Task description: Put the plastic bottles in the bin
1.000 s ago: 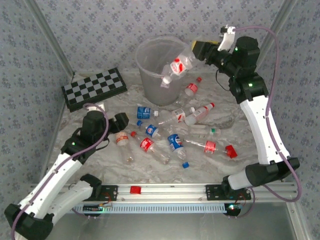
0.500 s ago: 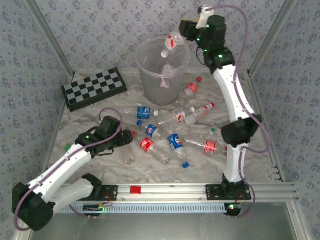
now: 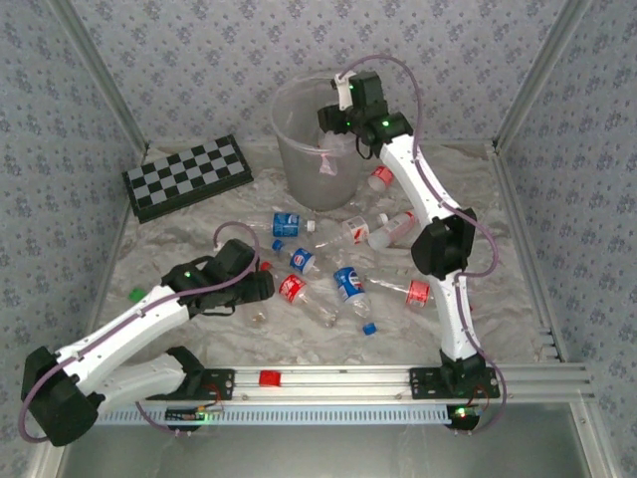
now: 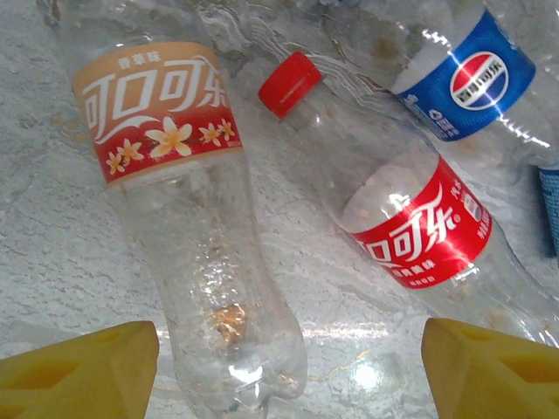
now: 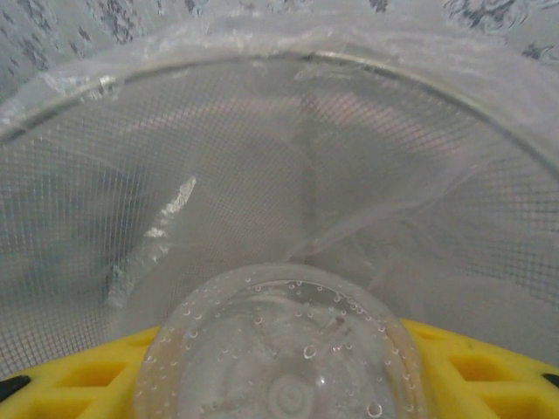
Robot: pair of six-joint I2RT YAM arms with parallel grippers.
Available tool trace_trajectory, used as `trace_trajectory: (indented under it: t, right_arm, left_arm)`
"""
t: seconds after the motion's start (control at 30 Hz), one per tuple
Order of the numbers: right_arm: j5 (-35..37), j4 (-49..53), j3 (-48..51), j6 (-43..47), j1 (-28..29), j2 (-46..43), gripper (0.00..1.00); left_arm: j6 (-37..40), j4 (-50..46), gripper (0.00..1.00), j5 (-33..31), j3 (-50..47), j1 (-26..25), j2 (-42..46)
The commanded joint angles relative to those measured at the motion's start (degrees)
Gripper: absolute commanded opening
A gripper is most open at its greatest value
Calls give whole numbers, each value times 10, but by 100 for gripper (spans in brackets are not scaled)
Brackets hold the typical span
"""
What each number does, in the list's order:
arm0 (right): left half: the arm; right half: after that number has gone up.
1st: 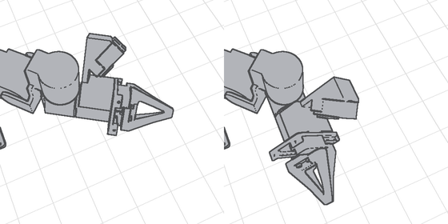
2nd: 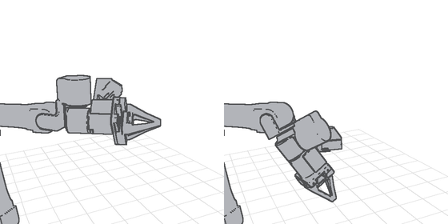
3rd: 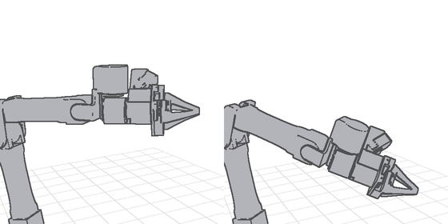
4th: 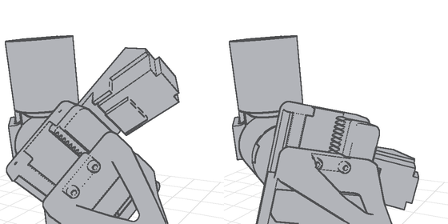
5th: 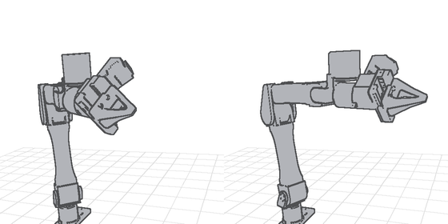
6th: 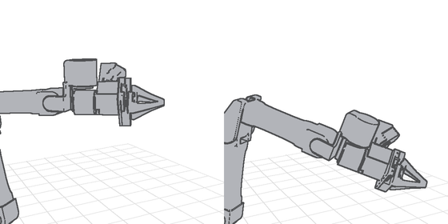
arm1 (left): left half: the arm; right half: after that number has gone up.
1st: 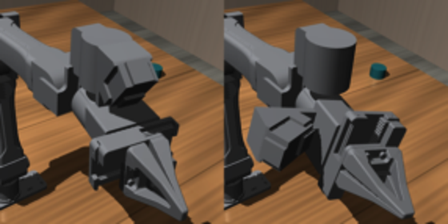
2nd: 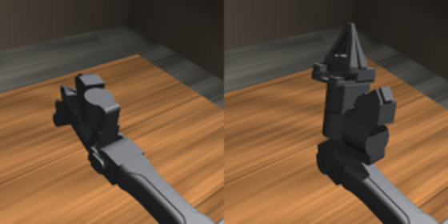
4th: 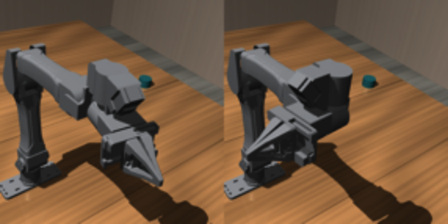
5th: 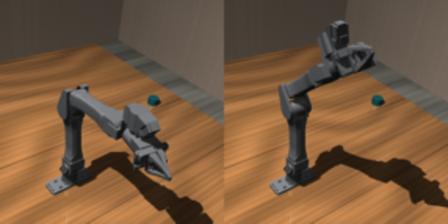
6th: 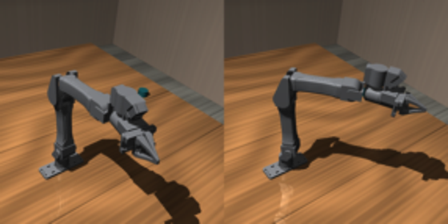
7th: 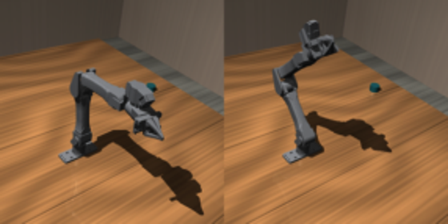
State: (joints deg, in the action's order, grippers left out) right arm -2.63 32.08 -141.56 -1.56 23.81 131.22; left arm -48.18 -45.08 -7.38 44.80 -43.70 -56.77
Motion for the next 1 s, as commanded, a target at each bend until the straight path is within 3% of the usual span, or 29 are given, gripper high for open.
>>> trace_trajectory:
  t: [0.0,0.17,0.2,0.5,0.6,0.77,0.97]
  right_arm:
    - [18,6,-22,24,4,-3,66]
    - [54,21,-54,40,7,-26,97]
    - [56,21,-54,43,6,-36,100]
    - [51,111,-16,-14,-18,-168,100]
    - [4,136,85,-65,-49,-247,100]
    - [-104,75,334,-126,-110,-399,100]
    - [-196,106,497,-174,-184,-491,100]
  left_arm:
    - [-13,-26,79,-10,18,-14,-4]
    - [-30,-24,81,-14,7,-33,-6]
    - [-33,-27,82,-14,6,-36,-7]
    - [-63,-12,87,-3,-25,-49,-8]
    - [-68,25,89,20,-56,-49,-3]
    - [-72,37,90,25,-82,-40,2]
    - [-76,57,84,11,-100,0,-28]
